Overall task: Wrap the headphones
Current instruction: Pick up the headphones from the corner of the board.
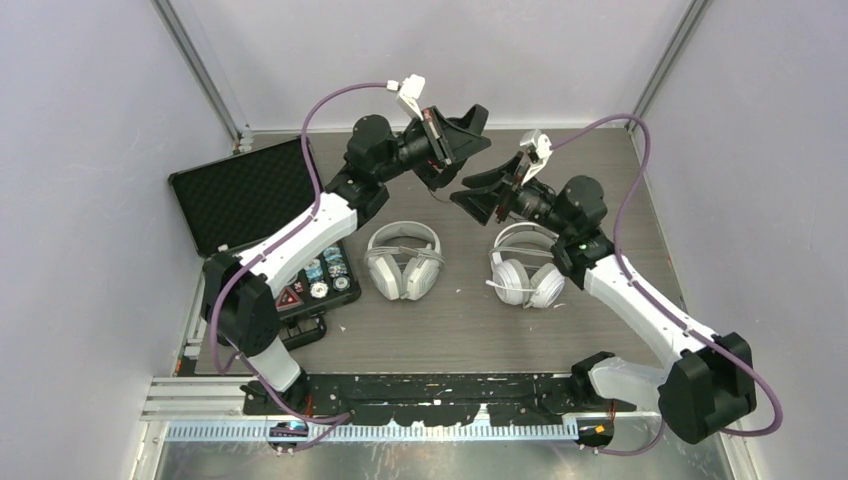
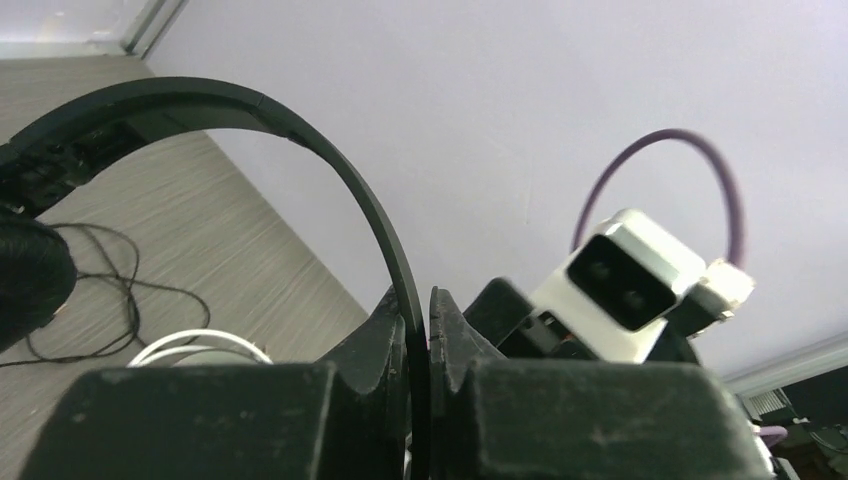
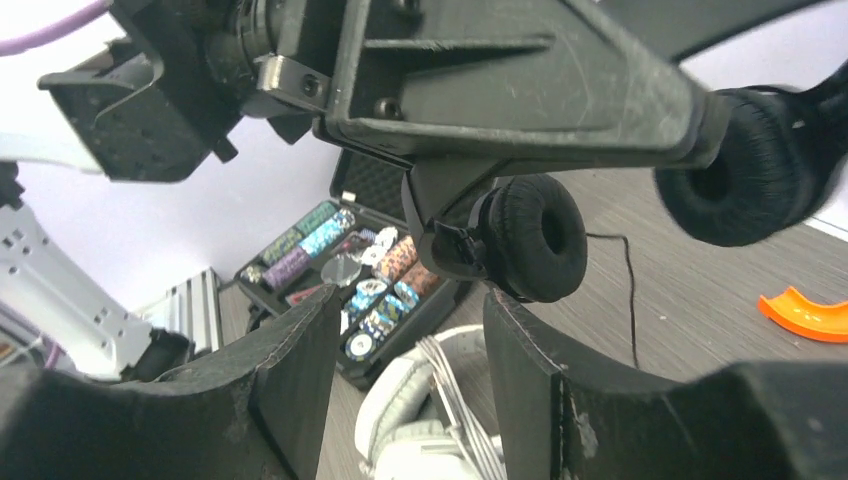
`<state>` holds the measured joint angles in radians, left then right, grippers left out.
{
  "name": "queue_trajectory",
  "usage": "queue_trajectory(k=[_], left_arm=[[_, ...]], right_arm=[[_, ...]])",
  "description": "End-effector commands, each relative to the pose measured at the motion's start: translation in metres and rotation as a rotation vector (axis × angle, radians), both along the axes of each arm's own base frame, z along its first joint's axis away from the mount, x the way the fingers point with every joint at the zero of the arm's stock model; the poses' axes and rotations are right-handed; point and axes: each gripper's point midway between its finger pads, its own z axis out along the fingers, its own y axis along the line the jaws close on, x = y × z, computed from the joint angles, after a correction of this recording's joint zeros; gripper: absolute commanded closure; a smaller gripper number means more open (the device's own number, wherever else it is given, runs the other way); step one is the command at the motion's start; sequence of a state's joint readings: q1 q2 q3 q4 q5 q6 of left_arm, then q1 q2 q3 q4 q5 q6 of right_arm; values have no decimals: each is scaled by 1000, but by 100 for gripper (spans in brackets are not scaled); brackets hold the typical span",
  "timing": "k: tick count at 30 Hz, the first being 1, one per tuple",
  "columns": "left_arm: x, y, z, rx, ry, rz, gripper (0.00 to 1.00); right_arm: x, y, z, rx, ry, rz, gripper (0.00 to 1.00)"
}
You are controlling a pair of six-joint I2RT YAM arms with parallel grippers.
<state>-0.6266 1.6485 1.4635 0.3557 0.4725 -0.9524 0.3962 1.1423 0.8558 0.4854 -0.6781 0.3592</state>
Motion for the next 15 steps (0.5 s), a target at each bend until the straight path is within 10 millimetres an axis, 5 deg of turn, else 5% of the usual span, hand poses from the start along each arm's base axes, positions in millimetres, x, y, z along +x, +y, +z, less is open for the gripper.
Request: queue_trajectory(k=[1,8,15], left_arm=[[-22,14,66,-197,-125,-22,100],[-24,15,75,-282,-109,-43,100],[-25,19,78,-313,-108,-34,100]], right_arm=[[10,6,38,192,-94,-91,41],[13,19,42,267,-176,-103,45],[12,33,42,290,-195,-89,71]])
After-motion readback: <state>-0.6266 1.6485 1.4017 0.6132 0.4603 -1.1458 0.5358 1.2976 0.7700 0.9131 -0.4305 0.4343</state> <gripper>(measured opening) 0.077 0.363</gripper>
